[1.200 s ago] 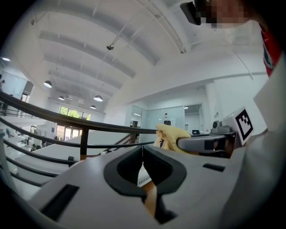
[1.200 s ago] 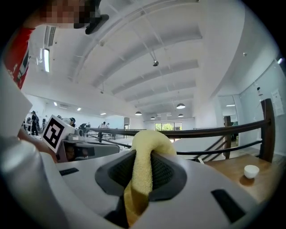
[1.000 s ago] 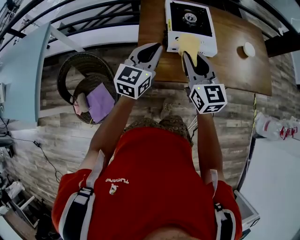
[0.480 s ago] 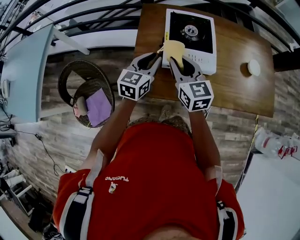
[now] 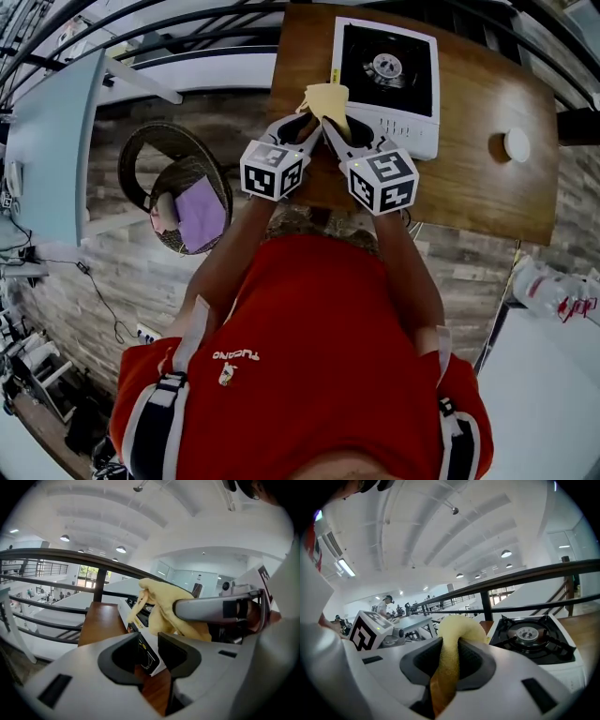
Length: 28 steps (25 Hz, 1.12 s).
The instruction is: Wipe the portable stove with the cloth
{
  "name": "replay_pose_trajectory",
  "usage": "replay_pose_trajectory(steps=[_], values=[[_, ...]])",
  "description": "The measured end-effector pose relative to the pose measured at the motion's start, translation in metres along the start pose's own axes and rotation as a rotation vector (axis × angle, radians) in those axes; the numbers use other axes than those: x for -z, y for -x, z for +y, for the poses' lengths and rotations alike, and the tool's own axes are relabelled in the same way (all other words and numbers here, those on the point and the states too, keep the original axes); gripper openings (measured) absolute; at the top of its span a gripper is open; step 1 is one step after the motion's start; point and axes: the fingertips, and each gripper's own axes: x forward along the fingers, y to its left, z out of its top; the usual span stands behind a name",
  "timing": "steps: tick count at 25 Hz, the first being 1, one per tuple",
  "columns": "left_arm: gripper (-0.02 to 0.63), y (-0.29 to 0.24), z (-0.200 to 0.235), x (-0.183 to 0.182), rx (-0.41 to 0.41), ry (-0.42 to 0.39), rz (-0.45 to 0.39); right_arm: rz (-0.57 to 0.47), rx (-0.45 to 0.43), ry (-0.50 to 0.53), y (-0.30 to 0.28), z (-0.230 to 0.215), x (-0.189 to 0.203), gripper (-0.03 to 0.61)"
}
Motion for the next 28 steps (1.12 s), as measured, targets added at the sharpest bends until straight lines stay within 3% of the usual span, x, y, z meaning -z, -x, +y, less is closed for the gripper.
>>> replay_pose_trajectory(steps=[13,28], values=[[0.117,-0.020,0.002,0.017,0.053,0.030,0.075,0.262,0.160,-0.070,-0.005,-0.039,0.045,0.091],[0.117,-0.032,-0.006,0.027,0.066,0.001,0.145,0.302,0.300,-0.076,0.049,-0.085,0.060,0.091]])
